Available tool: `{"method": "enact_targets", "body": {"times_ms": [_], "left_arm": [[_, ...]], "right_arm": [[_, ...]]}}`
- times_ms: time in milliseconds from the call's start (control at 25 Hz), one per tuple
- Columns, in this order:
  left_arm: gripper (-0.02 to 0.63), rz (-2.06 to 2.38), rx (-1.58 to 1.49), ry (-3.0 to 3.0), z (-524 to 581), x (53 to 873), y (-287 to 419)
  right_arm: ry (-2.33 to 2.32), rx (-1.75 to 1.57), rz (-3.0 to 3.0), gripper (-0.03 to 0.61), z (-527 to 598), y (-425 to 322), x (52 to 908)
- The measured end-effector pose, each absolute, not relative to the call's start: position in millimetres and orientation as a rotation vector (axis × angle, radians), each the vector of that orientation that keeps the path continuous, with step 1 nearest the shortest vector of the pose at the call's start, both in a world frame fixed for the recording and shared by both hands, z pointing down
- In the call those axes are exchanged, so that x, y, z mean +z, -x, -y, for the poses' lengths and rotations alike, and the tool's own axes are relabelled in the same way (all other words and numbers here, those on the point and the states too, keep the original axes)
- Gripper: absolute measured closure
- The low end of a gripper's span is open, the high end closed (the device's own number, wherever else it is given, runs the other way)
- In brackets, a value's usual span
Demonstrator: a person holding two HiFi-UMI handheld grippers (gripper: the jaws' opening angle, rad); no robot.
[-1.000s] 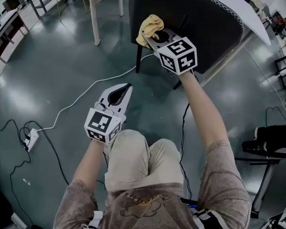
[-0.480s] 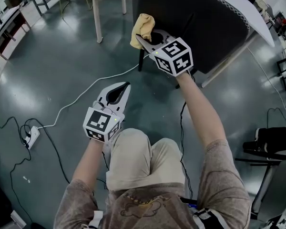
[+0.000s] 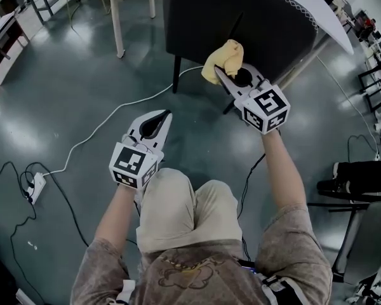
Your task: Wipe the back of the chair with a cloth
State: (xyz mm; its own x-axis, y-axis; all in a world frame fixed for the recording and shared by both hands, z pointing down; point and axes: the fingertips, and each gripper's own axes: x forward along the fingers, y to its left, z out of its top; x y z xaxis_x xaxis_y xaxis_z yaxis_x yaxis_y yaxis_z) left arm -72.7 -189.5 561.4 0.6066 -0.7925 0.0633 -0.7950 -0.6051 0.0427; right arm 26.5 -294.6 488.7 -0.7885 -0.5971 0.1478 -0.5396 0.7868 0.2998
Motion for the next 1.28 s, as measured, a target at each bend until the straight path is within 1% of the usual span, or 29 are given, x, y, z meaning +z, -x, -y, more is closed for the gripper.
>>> {"method": "enact_targets", "body": {"times_ms": [320, 720, 920, 1280], "left_arm": [[0.604, 1.323, 0.061, -2.773, 185, 565, 58], [0.604, 1.295, 0.07, -2.769, 186, 570, 51], [0.604, 1.291, 0.079, -2.765, 187, 573, 53], [0.604, 1.29, 0.08, -2.764, 189, 571, 52]], "right_arm": [[-1.086, -0.361, 2.643, 0.514, 272, -119, 503], [-1.228, -0.348, 2.475, 0.514, 277, -203, 534], [-1.278, -0.31, 2.429, 0.514, 281, -225, 552], [-1.292, -0.255, 2.406, 0.514, 297, -234, 574]]}}
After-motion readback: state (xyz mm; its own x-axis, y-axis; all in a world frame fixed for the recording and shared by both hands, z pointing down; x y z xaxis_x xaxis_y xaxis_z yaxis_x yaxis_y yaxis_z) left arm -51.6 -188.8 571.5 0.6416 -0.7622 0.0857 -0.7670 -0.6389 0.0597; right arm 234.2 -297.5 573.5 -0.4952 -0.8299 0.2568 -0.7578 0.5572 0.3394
